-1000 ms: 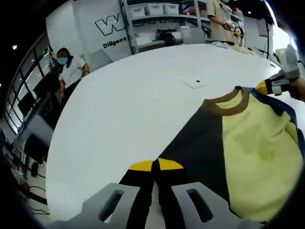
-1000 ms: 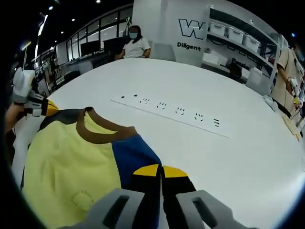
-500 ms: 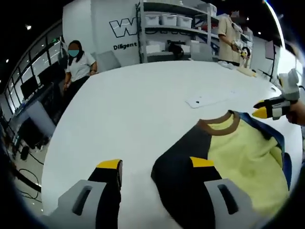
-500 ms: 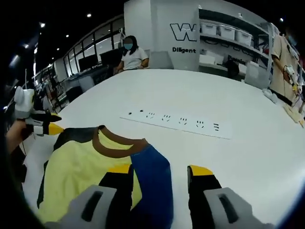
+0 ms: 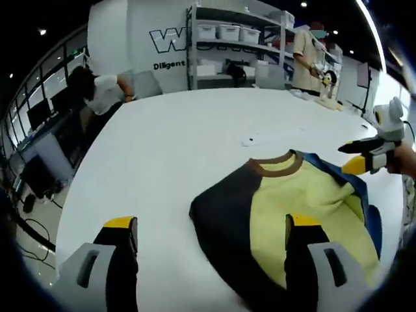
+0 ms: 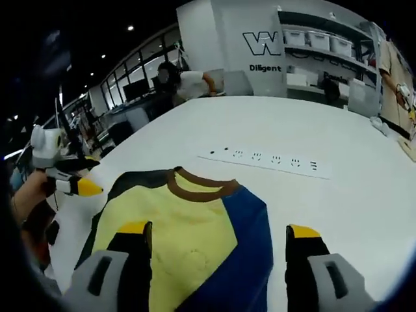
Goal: Fold the garment on the visible template until the final outline fits inside the template.
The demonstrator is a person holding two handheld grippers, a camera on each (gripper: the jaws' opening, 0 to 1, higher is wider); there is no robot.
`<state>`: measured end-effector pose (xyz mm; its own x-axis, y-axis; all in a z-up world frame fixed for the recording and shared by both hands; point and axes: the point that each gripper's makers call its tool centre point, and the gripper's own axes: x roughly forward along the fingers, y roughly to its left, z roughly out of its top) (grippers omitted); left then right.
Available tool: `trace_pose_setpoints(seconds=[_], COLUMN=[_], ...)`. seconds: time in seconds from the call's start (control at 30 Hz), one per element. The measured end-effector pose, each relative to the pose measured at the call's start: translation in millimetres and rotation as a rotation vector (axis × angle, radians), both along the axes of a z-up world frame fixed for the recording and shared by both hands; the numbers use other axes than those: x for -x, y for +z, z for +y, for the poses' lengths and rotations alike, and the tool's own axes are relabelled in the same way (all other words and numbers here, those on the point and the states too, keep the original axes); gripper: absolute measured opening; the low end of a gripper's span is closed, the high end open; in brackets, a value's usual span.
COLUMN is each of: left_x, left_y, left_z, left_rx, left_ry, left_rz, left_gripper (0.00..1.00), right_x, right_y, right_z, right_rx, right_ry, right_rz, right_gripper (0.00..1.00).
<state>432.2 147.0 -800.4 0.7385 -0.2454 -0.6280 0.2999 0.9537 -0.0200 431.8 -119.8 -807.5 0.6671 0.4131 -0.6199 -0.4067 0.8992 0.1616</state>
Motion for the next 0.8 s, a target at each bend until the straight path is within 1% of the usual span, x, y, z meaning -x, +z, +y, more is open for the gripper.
trace_pose_setpoints(seconds=[0.1, 0.13, 0.23, 0.4, 0.5, 0.53, 0.63, 0.7, 0.73, 0.8], left_x=[14.2, 19.3, 27.9, 46.6, 56.9, 61.3, 65.9, 69.2, 72.0, 73.2], left_y=[-3.4, -5.0, -6.2, -12.7, -21.0, -25.5, -29.5, -34.3, -37.6, -39.8], left_z=[-4.1, -4.9, -7.0, -6.2, -7.2, -7.4, -5.9, -5.8, -6.3, -6.6], left_rx=[0.017, 0.023, 0.037, 0.027, 0.034, 0.041, 0.038, 0.035, 0.037, 0.036], left_ry=[-0.010, -0.010, -0.014, -0.013, -0.018, -0.016, -0.011, -0.012, -0.015, -0.015], left_rz=[0.012, 0.022, 0.022, 0.036, 0.063, 0.081, 0.079, 0.093, 0.109, 0.105], left_gripper=[0.89, 0.88, 0.85, 0.78, 0.75, 0.74, 0.72, 0.71, 0.70, 0.67], right_x=[10.8, 15.5, 22.8, 31.9, 37.7, 39.9, 43.4, 45.5, 46.5, 47.0], right_y=[1.5, 0.8, 0.2, -3.8, -6.4, -7.4, -8.8, -12.0, -13.4, -16.7], right_z=[2.7, 3.8, 5.9, 1.1, -2.1, -3.7, -6.4, -9.5, -10.6, -14.0], right_rx=[-0.003, -0.004, -0.006, 0.014, 0.015, 0.015, 0.017, 0.020, 0.024, 0.029], right_ry=[0.012, 0.016, 0.026, 0.029, 0.026, 0.023, 0.021, 0.019, 0.018, 0.016], right_rz=[-0.002, 0.008, 0.005, 0.005, 0.010, 0.012, 0.011, 0.014, 0.016, 0.016], right_gripper=[0.85, 0.84, 0.83, 0.81, 0.80, 0.79, 0.78, 0.76, 0.75, 0.72])
